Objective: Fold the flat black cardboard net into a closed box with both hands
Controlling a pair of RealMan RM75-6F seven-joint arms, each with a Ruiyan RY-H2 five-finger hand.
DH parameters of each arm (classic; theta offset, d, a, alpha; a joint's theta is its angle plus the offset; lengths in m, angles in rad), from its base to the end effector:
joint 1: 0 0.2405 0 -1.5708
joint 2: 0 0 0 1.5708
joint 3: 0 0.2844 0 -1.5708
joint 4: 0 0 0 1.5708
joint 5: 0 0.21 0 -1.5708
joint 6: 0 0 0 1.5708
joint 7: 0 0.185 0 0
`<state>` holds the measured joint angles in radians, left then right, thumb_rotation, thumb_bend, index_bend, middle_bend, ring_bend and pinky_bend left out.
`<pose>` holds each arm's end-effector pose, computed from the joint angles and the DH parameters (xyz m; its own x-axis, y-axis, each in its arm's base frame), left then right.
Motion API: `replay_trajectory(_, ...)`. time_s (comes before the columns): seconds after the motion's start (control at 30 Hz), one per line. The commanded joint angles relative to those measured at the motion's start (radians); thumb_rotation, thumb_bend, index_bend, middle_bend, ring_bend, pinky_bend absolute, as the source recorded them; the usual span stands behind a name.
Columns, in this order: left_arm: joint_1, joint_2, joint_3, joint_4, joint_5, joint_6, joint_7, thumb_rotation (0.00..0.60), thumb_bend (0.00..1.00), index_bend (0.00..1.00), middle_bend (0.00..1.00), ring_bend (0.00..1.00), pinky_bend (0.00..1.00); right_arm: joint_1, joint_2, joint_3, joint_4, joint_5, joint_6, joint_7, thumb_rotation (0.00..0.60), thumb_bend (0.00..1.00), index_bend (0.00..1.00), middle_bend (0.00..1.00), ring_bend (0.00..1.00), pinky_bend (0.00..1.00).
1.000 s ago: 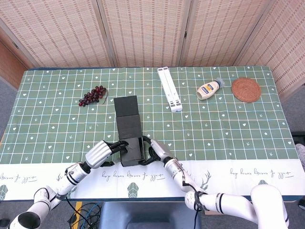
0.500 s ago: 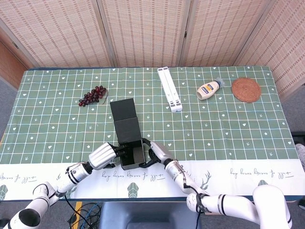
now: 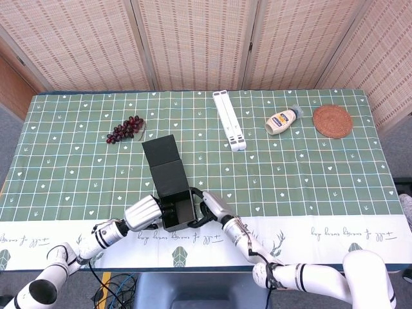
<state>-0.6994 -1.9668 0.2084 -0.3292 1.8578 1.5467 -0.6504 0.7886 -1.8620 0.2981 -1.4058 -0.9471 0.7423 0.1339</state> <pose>-0.1911 0.3554 -0.0821 0.4066 0.1173 0.9060 0.5161 -0.8478 -0.1219 -0.0838 -0.3594 -0.1514 -0.2643 -0.6522 0.7105 -0.9285 -0.0272 -0.3703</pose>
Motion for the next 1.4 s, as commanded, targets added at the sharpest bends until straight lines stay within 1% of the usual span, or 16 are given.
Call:
replay_trajectory(0.03, 0.0, -0.001, 0.002, 0.002, -0.001, 0.001, 0.001, 0.6, 0.08, 0.62, 0.49, 0.67, 0.88, 0.0, -0.002, 0.0, 0.0, -0.002, 0.001, 0.001, 0.6, 0.47, 0.23, 0.35, 0.8, 1.0)
replay_trajectory(0.27, 0.001, -0.006, 0.005, 0.004, -0.005, 0.0, 0.0, 0.6, 0.08, 0.65, 0.54, 0.69, 0.88, -0.002, -0.005, -0.002, 0.001, -0.008, 0.004, 0.004, 0.6, 0.47, 0.23, 0.35, 0.8, 1.0)
replay_trajectory(0.5, -0.002, -0.009, 0.003, -0.001, -0.011, 0.002, -0.001, 0.6, 0.08, 0.67, 0.59, 0.69, 0.88, -0.006, -0.007, -0.002, -0.004, -0.017, 0.01, 0.01, 0.6, 0.47, 0.23, 0.35, 0.8, 1.0)
replay_trajectory(1.0, -0.019, 0.003, 0.0, -0.05, -0.017, -0.011, 0.017, 0.6, 0.08, 0.66, 0.6, 0.69, 0.87, -0.021, -0.014, -0.012, -0.008, -0.051, 0.031, 0.021, 0.6, 0.47, 0.23, 0.35, 0.8, 1.0)
replay_trajectory(1.07, -0.018, 0.009, 0.001, -0.059, -0.018, -0.013, 0.019, 0.6, 0.08, 0.65, 0.6, 0.69, 0.87, -0.023, -0.014, -0.013, -0.008, -0.054, 0.031, 0.023, 0.6, 0.47, 0.23, 0.35, 0.8, 1.0)
replay_trajectory(1.13, -0.017, 0.014, 0.0, -0.066, -0.019, -0.013, 0.022, 0.6, 0.08, 0.62, 0.59, 0.69, 0.87, -0.024, -0.014, -0.013, -0.006, -0.056, 0.033, 0.024, 0.6, 0.47, 0.23, 0.35, 0.8, 1.0)
replay_trajectory(1.4, -0.004, 0.046, -0.005, -0.106, -0.026, 0.001, 0.052, 0.6, 0.08, 0.46, 0.43, 0.68, 0.87, -0.03, -0.015, -0.005, 0.004, -0.057, 0.041, 0.033, 0.6, 0.48, 0.23, 0.35, 0.8, 1.0)
